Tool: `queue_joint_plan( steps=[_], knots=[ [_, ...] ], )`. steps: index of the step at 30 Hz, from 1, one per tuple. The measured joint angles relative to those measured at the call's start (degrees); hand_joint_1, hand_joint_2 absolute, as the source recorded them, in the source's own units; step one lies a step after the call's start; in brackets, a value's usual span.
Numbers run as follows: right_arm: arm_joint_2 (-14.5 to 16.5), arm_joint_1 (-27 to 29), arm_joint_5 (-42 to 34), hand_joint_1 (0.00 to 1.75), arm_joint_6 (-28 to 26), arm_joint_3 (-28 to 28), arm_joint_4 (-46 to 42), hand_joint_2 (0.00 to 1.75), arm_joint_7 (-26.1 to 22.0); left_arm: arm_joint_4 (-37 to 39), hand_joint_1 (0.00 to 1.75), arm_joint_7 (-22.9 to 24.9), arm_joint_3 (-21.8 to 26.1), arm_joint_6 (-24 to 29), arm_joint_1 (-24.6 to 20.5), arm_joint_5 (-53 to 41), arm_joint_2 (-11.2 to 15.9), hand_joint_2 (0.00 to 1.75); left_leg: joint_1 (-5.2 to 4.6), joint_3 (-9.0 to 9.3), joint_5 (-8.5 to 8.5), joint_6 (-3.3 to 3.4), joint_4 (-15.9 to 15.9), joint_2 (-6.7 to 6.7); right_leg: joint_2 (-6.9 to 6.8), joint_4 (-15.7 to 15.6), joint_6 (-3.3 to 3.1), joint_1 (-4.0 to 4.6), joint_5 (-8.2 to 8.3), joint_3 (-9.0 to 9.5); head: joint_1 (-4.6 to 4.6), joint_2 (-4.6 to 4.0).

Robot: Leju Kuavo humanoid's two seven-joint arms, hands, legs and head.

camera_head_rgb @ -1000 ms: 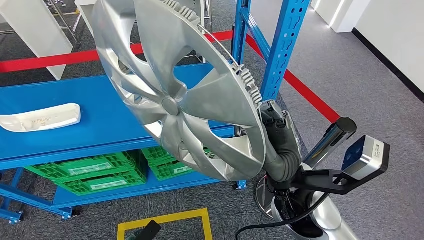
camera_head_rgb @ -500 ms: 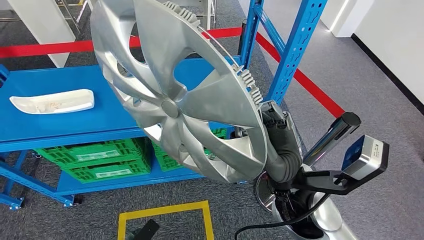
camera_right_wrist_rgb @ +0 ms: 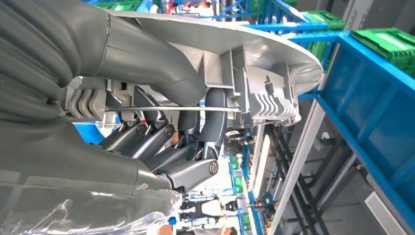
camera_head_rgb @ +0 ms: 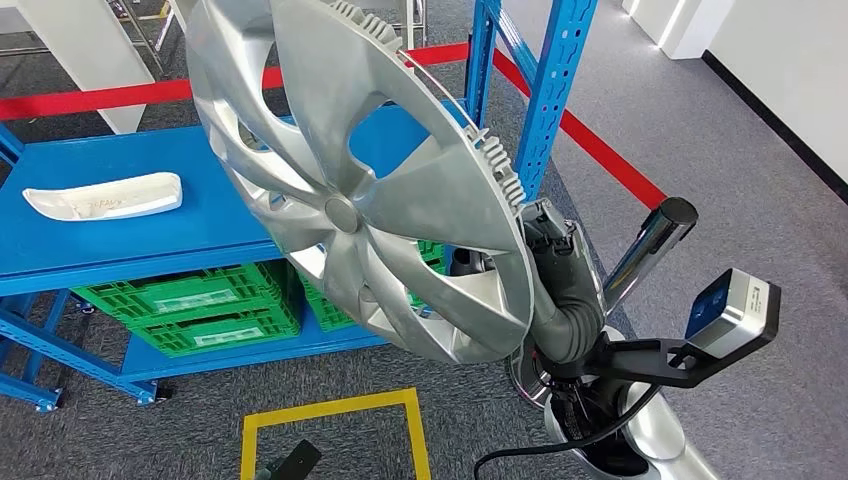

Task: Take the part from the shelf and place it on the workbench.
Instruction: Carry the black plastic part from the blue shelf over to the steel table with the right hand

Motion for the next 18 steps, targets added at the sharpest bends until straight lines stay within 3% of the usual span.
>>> queue_joint_plan(
  steps=[2,3,4,6,8,11,12,14,16,17,18],
  knots=[
    [0.0,0.0,0.0,1.75,0.0,0.0,0.0,1.75,0.0,0.0,0.0,0.0,0.0,0.0,0.1,0.0,0.0,1.75,0.27,-1.43,-3.07,-0.48,6.3,0.01,-0.13,0.4,-0.06,-0.03,0.53,-1.03,-0.16,0.0],
    [0.0,0.1,0.0,1.75,0.0,0.0,0.0,1.75,0.0,0.0,0.0,0.0,0.0,0.0,0.1,0.0,0.0,1.75,0.37,-1.23,-2.98,-0.64,7.5,0.01,-0.16,0.7,0.0,-0.06,0.76,-1.62,-0.2,0.0],
    [0.0,0.1,0.0,1.75,0.0,0.1,0.0,1.75,0.0,0.0,0.0,0.0,0.0,0.0,0.1,0.0,0.0,1.75,0.45,-0.07,-1.85,-0.74,6.6,0.01,-0.16,1.0,0.11,-0.12,0.95,-2.23,-0.22,0.0],
    [0.0,0.1,0.0,1.75,0.0,0.1,0.0,1.75,0.1,0.0,0.0,-0.1,0.0,0.0,0.0,0.1,0.0,1.75,0.57,4.31,0.94,-0.75,0.1,0.0,-0.1,1.9,0.43,-0.25,1.24,-3.34,-0.25,0.0],
    [0.0,0.1,0.0,1.75,0.0,0.0,0.0,1.75,0.1,0.0,0.0,-0.1,0.0,0.1,0.0,0.1,0.0,1.75,0.43,7.74,1.9,-0.36,-5.8,-0.11,-0.02,2.5,1.05,-0.18,1.64,-4.18,-0.25,0.0],
    [-0.1,0.1,0.0,1.75,0.0,0.0,-0.1,1.75,0.1,0.0,0.0,-0.2,0.0,0.1,0.0,0.3,0.0,1.75,0.29,7.94,1.97,0.59,-7.5,-0.17,0.03,2.6,2.21,-0.13,2.49,-4.86,-0.26,0.0],
    [-0.1,0.1,0.0,1.75,0.0,0.0,-0.1,1.75,0.1,0.0,0.0,-0.2,0.0,0.1,0.0,0.4,0.0,1.75,0.37,7.67,2.24,1.11,-7.6,-0.1,0.05,2.9,2.56,-0.16,2.12,-5.14,-0.26,0.0],
    [-0.2,0.1,0.0,1.75,0.0,0.0,-0.1,1.75,0.2,0.0,0.0,-0.2,0.0,0.2,0.0,0.5,0.1,1.75,0.56,6.83,3.07,2.29,-7.8,0.05,0.11,6.1,3.07,-0.23,-1.21,-6.37,0.01,0.0],
    [-0.2,0.1,0.0,1.75,0.0,0.0,-0.1,1.75,0.2,0.0,0.0,-0.2,-0.1,0.2,0.0,0.6,0.1,1.75,0.44,5.74,3.89,2.8,-7.8,0.11,0.14,12.8,3.34,-0.28,-6.12,-8.3,0.37,0.0],
    [-0.2,0.2,0.0,1.75,0.0,0.0,-0.1,1.75,0.2,0.0,0.0,-0.2,-0.1,0.2,0.0,0.6,0.0,1.75,0.37,5.16,4.31,2.85,-7.7,0.11,0.14,15.9,3.42,-0.28,-7.5,-8.99,0.46,0.0],
    [-0.2,0.2,0.0,1.75,0.0,0.1,-0.1,1.75,0.2,0.0,0.0,-0.2,-0.1,0.2,0.0,0.6,0.0,1.75,0.31,4.57,4.7,2.85,-7.7,0.12,0.14,17.6,3.44,-0.28,-7.66,-8.99,0.51,0.0]
  ],
)
